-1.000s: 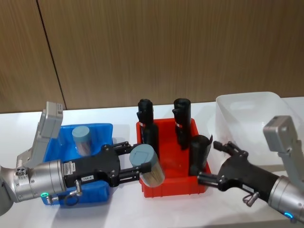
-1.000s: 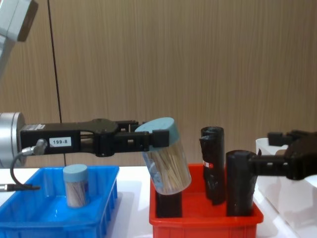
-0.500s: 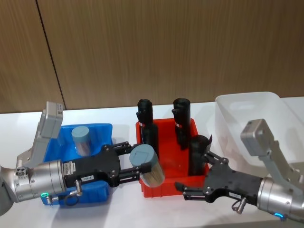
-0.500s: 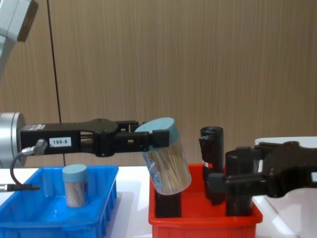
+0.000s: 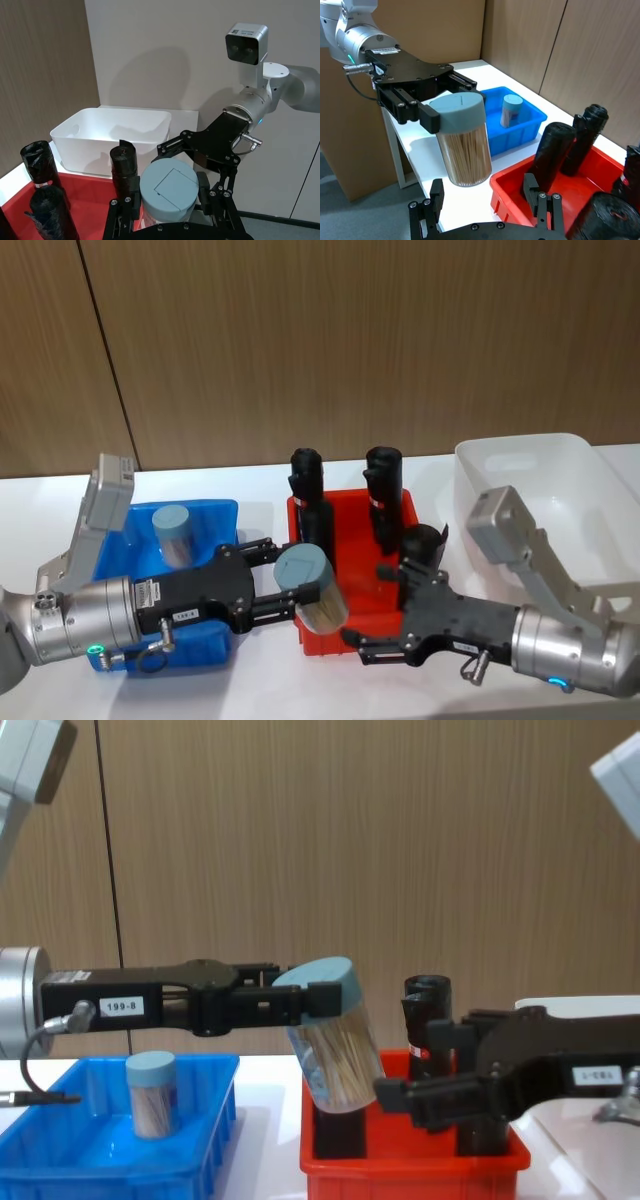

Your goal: Pick the cotton swabs from the blue box and place them into the white box.

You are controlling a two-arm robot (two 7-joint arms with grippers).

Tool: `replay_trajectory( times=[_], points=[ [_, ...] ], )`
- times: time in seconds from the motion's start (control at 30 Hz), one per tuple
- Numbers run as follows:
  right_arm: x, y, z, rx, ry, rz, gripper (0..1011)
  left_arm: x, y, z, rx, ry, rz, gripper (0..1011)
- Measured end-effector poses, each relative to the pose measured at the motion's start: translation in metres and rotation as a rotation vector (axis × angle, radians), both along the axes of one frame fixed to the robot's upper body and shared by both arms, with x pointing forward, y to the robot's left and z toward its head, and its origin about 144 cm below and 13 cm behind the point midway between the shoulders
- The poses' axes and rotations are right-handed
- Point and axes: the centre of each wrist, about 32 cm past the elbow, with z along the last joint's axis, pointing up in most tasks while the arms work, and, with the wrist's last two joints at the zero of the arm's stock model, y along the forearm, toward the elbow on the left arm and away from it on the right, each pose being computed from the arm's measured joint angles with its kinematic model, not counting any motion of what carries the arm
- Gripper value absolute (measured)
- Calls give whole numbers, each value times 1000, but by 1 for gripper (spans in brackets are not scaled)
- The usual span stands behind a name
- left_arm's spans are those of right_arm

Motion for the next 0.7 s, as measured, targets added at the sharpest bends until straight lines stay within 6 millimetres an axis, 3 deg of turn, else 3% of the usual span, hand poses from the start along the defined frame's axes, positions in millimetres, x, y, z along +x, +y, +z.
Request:
replay_trajectory(
  times=[0.7],
  points=[
    [18,24,3,-18,-1,68,1002,0,0,0,0,0,0,671]
  ],
)
